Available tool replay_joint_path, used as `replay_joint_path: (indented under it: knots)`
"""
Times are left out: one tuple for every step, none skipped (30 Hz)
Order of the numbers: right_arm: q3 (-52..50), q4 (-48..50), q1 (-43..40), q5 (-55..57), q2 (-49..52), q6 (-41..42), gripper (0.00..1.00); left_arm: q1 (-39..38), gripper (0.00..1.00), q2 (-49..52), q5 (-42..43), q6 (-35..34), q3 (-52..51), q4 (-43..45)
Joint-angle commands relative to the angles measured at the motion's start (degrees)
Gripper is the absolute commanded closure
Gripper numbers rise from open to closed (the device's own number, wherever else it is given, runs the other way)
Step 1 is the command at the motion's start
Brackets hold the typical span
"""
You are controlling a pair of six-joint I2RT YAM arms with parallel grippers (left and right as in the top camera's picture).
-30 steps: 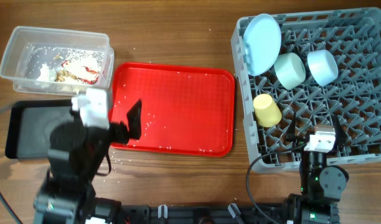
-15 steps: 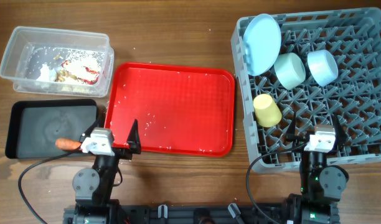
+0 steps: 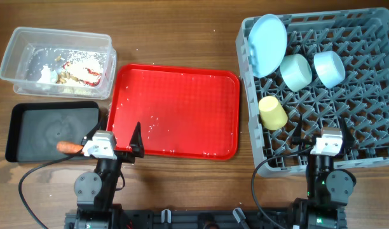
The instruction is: Sort waste into correct bins and load items into the dishwasher rack
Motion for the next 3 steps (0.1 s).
replay_joint_path:
  knots:
    - [-0.07,0.15,-0.13,-0.96,-0.46,-0.48,0.00,-0.20,0.00,-0.61,0.66,-0.52,-0.59,0.26]
    - [-0.07,0.15,-0.13,-0.96,-0.46,-0.50,0.00,-0.20,0.00,-0.61,0.66,-0.52,-0.59,0.26]
    - [-0.07,0.15,-0.13,-0.96,-0.46,-0.50,0.00,-0.20,0.00,-0.61,0.66,-0.52,-0.59,0.26]
